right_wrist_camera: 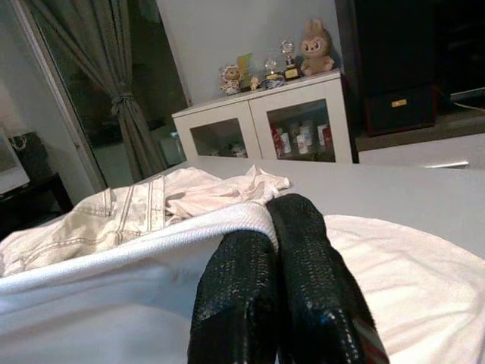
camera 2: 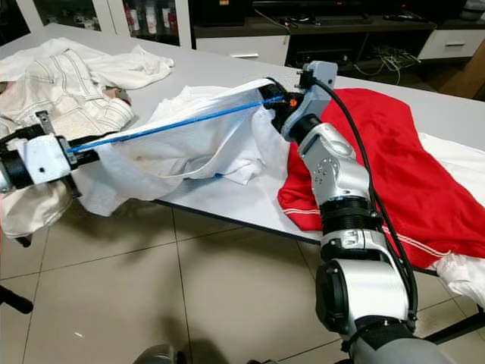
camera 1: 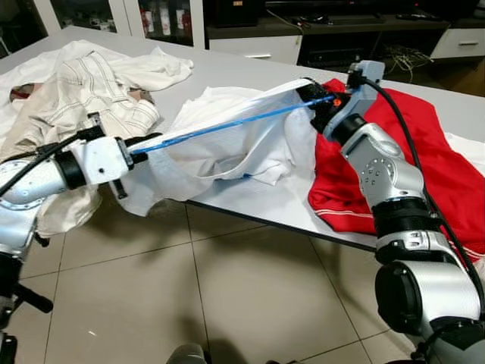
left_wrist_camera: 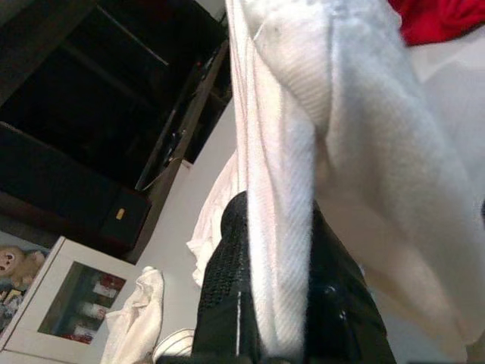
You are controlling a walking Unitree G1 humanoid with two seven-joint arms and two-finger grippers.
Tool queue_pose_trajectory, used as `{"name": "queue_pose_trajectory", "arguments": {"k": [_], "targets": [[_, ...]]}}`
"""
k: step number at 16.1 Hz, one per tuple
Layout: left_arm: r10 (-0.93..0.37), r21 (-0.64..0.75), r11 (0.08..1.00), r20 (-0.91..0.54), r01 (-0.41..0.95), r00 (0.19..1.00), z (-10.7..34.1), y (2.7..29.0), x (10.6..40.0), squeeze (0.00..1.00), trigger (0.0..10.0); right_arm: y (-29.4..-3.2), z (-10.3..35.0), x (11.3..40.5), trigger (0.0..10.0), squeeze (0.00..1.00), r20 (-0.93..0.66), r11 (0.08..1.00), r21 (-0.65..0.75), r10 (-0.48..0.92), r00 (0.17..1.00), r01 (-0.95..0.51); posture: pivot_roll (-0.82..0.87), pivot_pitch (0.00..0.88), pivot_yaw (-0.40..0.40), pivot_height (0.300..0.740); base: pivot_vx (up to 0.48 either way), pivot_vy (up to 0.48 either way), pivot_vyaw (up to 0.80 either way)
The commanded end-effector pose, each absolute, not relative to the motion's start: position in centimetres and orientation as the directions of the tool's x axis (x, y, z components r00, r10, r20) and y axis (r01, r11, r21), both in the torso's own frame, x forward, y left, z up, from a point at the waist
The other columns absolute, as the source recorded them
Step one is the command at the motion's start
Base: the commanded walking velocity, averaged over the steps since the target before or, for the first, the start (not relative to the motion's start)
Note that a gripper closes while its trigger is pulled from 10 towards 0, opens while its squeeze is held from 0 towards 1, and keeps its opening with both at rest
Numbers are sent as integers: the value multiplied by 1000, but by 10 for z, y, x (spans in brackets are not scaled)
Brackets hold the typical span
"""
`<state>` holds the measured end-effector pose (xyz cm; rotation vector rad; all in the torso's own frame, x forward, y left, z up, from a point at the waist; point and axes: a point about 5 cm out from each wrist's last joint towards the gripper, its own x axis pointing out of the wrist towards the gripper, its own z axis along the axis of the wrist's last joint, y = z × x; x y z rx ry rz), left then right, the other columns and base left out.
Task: Hang hanger
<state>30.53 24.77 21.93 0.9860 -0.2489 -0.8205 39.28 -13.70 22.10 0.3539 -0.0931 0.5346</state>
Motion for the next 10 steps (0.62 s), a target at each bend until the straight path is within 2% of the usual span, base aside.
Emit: {"name": "queue_pose_trajectory", "arguments": {"k": [1, 6, 8, 10], "targets": [[-670, 827, 233, -244, 512, 701, 220, 261, 306, 0, 0, -156, 237, 396, 0, 0, 223, 832, 280, 428, 876, -478, 170, 18, -58, 740, 0, 0, 0], [-581, 826, 81, -416, 558, 700, 219, 276, 311, 0, 0, -156, 237, 395, 0, 0, 222, 829, 249, 455, 863, -501, 164, 20, -61, 740, 0, 0, 0], [-531, 835, 41, -447, 548, 720, 222, 281, 316, 0, 0, -156, 236, 394, 0, 0, 217, 833, 230, 460, 861, -504, 161, 21, -60, 740, 0, 0, 0], [-476, 852, 38, -444, 522, 759, 227, 286, 321, 0, 0, -157, 234, 393, 0, 0, 207, 840, 209, 462, 862, -500, 157, 21, -59, 740, 0, 0, 0]]}}
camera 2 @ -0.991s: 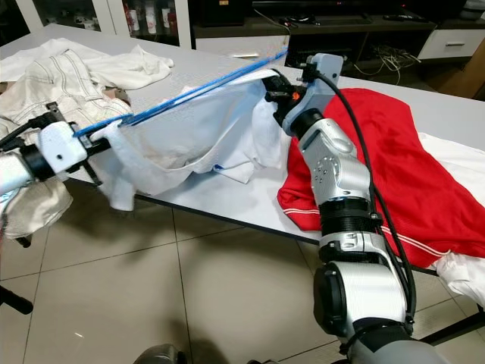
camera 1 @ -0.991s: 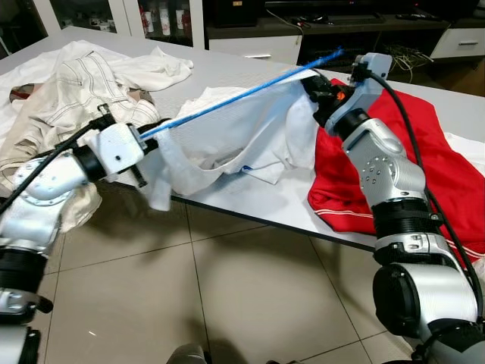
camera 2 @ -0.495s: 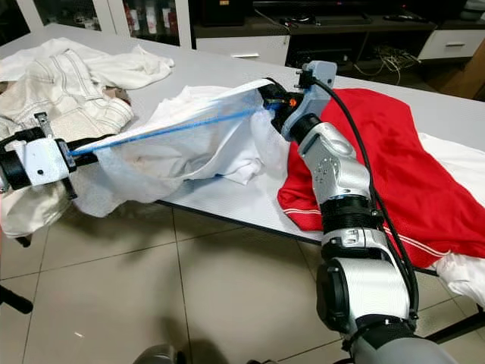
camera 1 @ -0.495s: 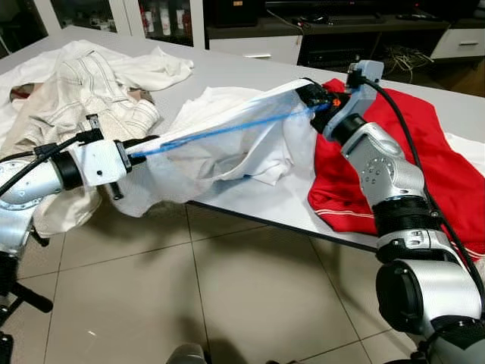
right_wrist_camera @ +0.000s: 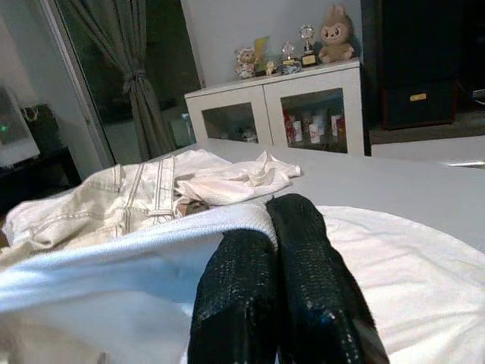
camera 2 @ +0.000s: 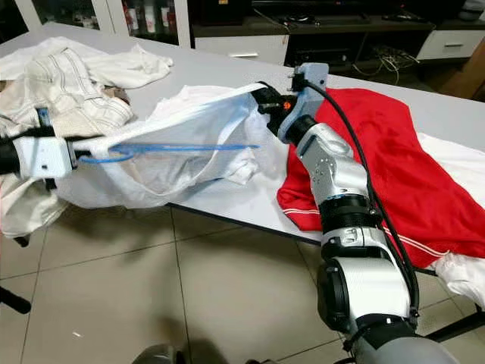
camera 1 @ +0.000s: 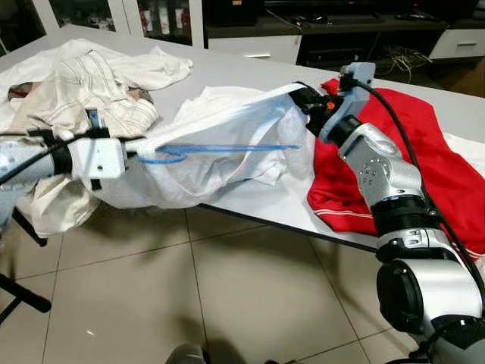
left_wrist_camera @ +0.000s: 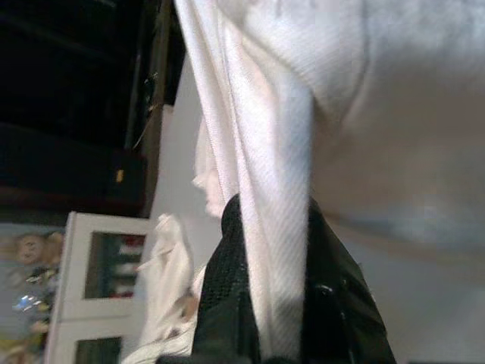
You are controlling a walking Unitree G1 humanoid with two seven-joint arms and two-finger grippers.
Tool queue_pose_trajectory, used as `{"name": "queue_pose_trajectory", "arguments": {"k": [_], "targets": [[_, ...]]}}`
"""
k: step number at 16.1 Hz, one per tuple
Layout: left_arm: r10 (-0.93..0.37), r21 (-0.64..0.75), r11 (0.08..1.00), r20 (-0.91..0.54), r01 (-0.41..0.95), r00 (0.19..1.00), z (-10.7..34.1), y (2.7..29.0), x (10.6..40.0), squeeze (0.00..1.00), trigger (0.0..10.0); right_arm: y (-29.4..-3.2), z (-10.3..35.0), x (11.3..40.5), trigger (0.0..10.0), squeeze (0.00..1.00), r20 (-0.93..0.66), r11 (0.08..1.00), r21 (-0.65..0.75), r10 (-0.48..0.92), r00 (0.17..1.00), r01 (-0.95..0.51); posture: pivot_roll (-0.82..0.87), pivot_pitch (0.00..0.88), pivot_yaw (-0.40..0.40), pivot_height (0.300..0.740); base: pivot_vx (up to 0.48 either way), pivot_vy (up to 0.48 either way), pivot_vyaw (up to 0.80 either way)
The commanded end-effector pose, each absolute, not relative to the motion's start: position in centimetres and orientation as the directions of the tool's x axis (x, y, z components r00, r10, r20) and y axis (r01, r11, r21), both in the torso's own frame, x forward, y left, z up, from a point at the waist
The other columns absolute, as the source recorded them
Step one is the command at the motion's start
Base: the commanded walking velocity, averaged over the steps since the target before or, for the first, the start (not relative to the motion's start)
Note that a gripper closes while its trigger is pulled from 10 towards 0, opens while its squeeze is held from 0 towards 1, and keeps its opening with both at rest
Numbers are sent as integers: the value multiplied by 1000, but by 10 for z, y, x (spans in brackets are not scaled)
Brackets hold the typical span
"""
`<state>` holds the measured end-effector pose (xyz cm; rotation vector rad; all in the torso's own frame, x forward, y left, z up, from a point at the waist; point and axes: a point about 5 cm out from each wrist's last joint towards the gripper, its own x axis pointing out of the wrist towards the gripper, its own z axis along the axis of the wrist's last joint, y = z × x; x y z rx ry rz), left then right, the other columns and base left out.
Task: Hang hanger
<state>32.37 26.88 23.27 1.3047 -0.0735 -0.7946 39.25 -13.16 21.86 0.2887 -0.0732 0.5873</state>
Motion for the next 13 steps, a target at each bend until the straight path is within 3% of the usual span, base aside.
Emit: {"name": "queue_pose_trajectory", "arguments": {"k": [1, 4, 9, 13], "targets": [[-483, 862, 54, -419, 503, 769, 231, 286, 323, 0, 0, -158, 231, 393, 0, 0, 199, 845, 204, 460, 866, -495, 154, 21, -58, 740, 0, 0, 0], [-449, 882, 41, -404, 470, 797, 237, 290, 327, 0, 0, -163, 223, 393, 0, 0, 167, 863, 184, 445, 880, -471, 152, 20, -57, 740, 0, 0, 0], [-240, 901, -14, -424, 434, 873, 245, 312, 334, 0, 0, -162, 218, 393, 0, 0, 147, 873, 152, 443, 884, -463, 157, 16, -54, 740, 0, 0, 0], [-186, 935, -18, -352, 355, 918, 254, 312, 344, 0, 0, -160, 217, 390, 0, 0, 148, 869, 129, 459, 876, -477, 155, 13, -49, 740, 0, 0, 0]]}}
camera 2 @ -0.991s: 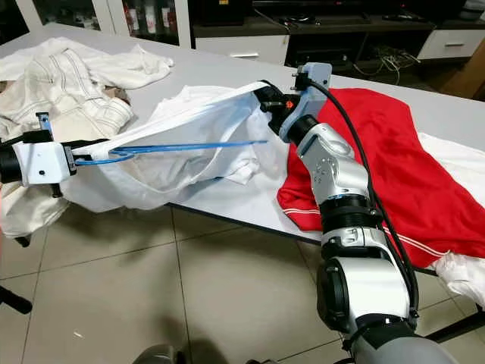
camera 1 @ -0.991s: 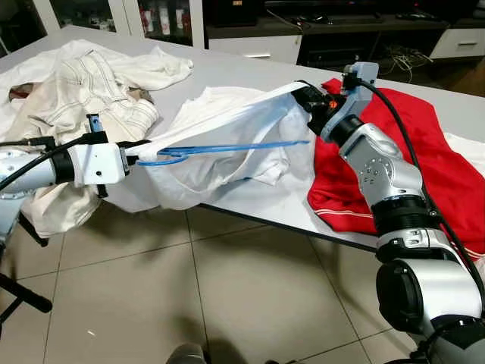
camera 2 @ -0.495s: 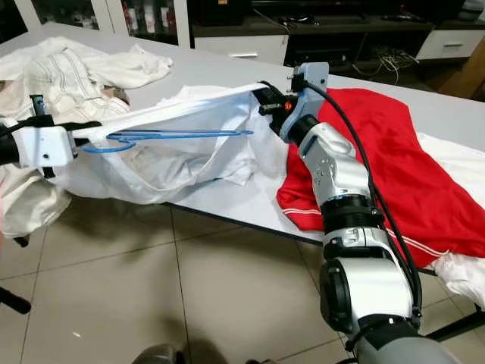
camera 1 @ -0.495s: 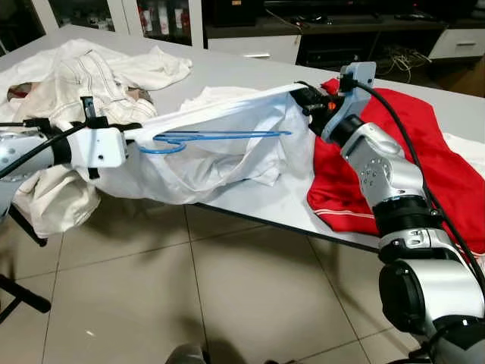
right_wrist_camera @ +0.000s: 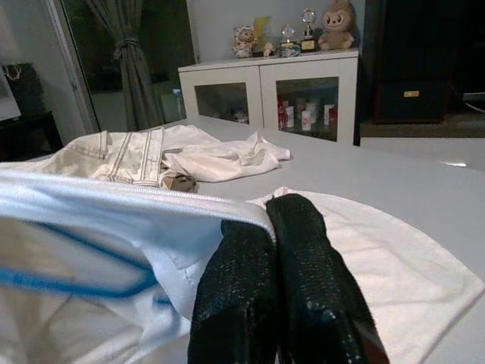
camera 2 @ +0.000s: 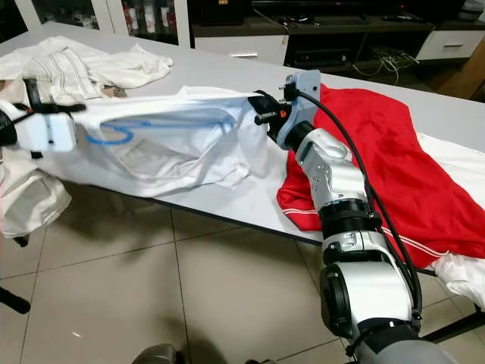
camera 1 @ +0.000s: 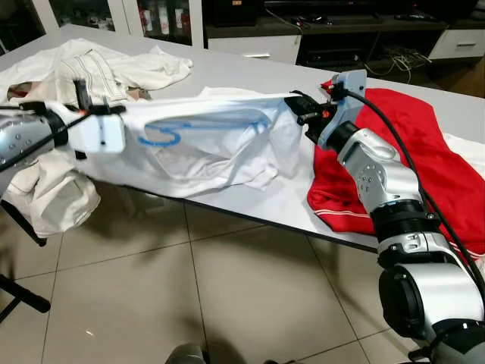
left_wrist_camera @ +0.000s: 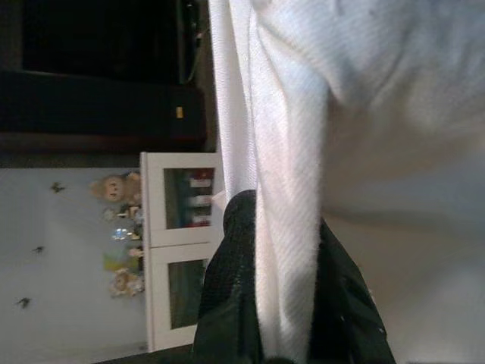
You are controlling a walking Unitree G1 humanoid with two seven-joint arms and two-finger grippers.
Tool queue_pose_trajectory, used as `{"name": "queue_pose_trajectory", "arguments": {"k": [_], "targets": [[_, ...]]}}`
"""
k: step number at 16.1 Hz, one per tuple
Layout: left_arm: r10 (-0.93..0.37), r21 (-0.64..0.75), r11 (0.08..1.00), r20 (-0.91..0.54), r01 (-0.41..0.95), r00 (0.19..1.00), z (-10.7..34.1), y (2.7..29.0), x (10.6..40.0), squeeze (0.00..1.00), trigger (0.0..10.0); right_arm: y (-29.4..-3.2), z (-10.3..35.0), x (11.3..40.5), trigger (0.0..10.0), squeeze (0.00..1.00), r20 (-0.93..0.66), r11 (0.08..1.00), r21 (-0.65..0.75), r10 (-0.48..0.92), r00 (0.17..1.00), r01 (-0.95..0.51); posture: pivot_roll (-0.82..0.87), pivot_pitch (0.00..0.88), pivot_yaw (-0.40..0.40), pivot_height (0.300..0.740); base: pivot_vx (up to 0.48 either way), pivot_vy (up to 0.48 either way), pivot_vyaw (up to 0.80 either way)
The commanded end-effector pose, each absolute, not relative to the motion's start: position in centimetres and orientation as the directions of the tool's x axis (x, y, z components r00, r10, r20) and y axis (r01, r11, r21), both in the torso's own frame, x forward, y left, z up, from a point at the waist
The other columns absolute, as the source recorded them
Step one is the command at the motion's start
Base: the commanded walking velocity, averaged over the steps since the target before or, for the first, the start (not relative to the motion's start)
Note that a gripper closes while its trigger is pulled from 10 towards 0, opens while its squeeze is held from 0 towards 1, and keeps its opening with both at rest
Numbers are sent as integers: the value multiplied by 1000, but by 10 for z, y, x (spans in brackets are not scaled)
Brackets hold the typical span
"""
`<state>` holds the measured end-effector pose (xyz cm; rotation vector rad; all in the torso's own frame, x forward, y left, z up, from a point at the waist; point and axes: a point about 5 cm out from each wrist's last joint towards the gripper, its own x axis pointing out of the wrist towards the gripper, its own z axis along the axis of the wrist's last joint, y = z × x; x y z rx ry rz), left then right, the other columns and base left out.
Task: Hang hanger
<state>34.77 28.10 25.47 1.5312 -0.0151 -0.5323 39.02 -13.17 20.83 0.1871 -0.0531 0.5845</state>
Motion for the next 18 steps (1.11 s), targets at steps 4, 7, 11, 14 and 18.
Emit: {"name": "queue_pose_trajectory", "arguments": {"k": [4, 7, 11, 14, 18], "targets": [[-181, 957, -14, -288, 290, 940, 254, 303, 351, 0, 0, -155, 220, 381, 0, 0, 164, 835, 114, 519, 839, -539, 154, 11, -46, 740, 0, 0, 0], [-160, 949, -10, -312, 315, 937, 245, 304, 352, 0, 0, -153, 232, 374, 0, 0, 202, 818, 95, 541, 816, -567, 152, 10, -45, 740, 0, 0, 0], [-194, 941, 25, -327, 338, 925, 231, 292, 355, 0, 0, -133, 258, 357, 0, 0, 265, 762, 30, 618, 740, -647, 155, 7, -46, 740, 0, 0, 0], [-244, 941, 69, -307, 332, 920, 228, 277, 359, 0, 0, -120, 264, 351, 0, 0, 261, 739, -29, 656, 709, -673, 157, 4, -47, 740, 0, 0, 0], [-317, 921, 179, -278, 345, 907, 220, 253, 362, 0, 0, -105, 247, 344, 0, 0, 164, 739, -205, 672, 722, -641, 155, 0, -47, 740, 0, 0, 0]]}}
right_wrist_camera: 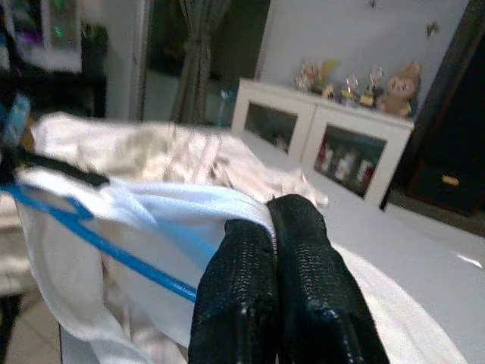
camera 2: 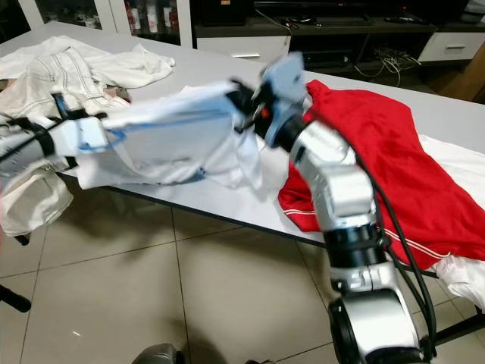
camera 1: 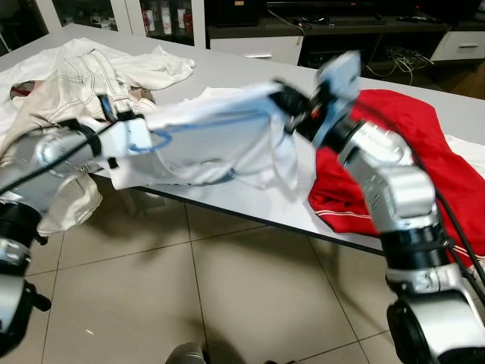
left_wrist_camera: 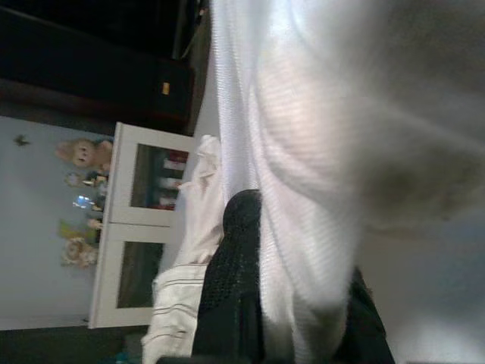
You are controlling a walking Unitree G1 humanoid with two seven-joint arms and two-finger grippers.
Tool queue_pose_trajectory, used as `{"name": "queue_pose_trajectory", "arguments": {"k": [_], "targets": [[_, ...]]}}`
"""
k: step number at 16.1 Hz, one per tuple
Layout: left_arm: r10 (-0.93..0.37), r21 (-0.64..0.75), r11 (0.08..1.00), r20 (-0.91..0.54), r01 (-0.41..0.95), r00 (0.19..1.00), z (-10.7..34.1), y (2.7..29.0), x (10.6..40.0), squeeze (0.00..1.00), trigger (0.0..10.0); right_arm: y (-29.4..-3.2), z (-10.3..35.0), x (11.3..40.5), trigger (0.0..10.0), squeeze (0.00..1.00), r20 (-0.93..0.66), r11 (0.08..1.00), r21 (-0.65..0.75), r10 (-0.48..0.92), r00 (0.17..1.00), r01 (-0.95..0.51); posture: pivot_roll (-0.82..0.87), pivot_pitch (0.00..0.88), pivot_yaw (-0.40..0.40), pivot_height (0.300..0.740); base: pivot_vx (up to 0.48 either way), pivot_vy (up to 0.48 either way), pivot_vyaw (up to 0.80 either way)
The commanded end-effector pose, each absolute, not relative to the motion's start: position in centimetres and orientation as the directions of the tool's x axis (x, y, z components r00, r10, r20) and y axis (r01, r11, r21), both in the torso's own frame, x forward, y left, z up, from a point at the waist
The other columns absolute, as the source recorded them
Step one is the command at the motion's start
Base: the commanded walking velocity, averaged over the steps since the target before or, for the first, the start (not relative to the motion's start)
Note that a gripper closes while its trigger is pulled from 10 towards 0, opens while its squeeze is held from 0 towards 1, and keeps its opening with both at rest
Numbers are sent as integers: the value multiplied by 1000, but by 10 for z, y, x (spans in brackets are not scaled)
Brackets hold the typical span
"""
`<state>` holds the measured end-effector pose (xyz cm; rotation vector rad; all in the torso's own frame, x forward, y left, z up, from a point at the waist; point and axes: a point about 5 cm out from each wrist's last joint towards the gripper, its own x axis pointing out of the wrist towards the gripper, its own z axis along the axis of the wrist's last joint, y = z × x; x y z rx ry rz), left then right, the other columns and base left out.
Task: Hang hanger
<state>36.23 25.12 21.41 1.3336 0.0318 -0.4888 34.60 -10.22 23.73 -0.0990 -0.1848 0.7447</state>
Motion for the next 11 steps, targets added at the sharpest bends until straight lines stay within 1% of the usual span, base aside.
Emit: {"name": "queue_pose_trajectory", "arguments": {"k": [1, 2, 3, 6, 8, 11], "targets": [[-312, 917, 184, -286, 353, 906, 217, 253, 362, 0, 0, -104, 247, 343, 0, 0, 163, 739, -213, 672, 723, -639, 156, 2, -46, 740, 0, 0, 0], [-297, 908, 196, -305, 371, 905, 213, 257, 360, 0, 0, -106, 247, 344, 0, 0, 163, 749, -216, 660, 733, -627, 156, 2, -46, 740, 0, 0, 0], [-285, 897, 206, -327, 390, 901, 209, 263, 356, 0, 0, -114, 243, 349, 0, 0, 154, 779, -212, 623, 767, -591, 156, 2, -46, 740, 0, 0, 0], [-256, 879, 213, -372, 427, 892, 202, 280, 343, 0, 0, -138, 240, 360, 0, 0, 148, 836, -189, 542, 827, -515, 166, 6, -46, 740, 0, 0, 0], [-247, 873, 208, -390, 442, 887, 201, 285, 338, 0, 0, -146, 242, 363, 0, 0, 155, 850, -176, 523, 838, -497, 180, 10, -53, 740, 0, 0, 0], [-216, 868, 208, -409, 451, 887, 199, 292, 331, 0, 0, -148, 251, 365, 0, 0, 190, 842, -165, 539, 821, -514, 191, 10, -58, 740, 0, 0, 0]]}}
